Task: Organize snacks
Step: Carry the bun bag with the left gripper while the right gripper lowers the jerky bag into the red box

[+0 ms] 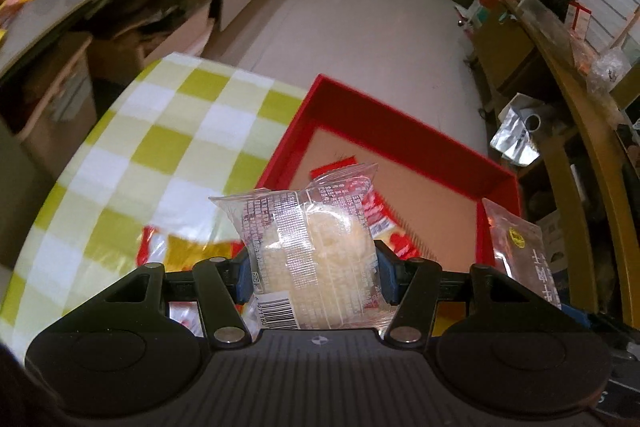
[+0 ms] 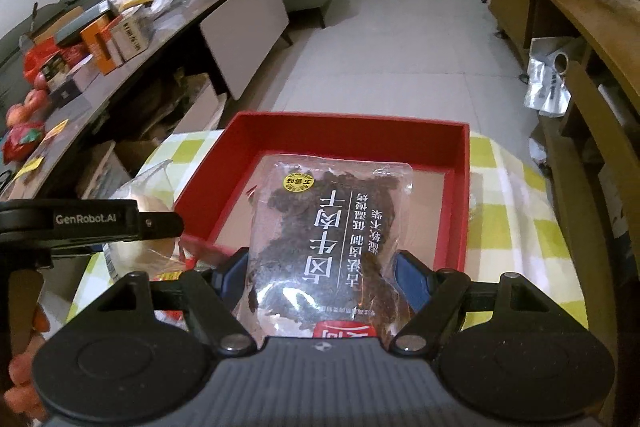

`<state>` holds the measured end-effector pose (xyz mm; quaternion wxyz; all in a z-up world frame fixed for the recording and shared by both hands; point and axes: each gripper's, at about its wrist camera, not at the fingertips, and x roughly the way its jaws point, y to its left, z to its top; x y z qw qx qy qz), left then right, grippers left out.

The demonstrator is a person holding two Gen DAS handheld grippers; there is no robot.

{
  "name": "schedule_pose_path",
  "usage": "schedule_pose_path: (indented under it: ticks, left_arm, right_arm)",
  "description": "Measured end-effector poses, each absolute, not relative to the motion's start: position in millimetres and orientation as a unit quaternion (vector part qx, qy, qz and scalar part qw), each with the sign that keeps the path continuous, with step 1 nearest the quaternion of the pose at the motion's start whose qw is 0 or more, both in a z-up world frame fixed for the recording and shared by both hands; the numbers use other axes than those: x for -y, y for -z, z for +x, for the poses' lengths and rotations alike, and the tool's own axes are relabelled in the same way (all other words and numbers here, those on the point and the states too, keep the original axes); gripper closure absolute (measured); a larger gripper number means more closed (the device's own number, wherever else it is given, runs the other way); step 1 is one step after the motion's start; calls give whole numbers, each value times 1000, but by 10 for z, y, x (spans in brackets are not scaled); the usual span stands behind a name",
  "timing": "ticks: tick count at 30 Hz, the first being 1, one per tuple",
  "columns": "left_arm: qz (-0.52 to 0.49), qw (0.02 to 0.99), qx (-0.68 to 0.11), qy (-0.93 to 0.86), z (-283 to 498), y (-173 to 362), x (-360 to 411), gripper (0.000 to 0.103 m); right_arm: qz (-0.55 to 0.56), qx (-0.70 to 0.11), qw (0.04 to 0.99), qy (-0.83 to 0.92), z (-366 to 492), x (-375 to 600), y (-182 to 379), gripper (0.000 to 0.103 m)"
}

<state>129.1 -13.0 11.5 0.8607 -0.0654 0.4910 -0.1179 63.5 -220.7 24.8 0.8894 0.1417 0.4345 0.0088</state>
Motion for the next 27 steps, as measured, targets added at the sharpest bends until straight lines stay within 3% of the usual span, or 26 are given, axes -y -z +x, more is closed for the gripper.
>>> schedule_pose_path:
  ticks: [27]
  left_arm:
    - [-12,864,-493,99,1866,194,690,38]
  right_arm:
    - [133,-467,874,31,1274,2450,171,17]
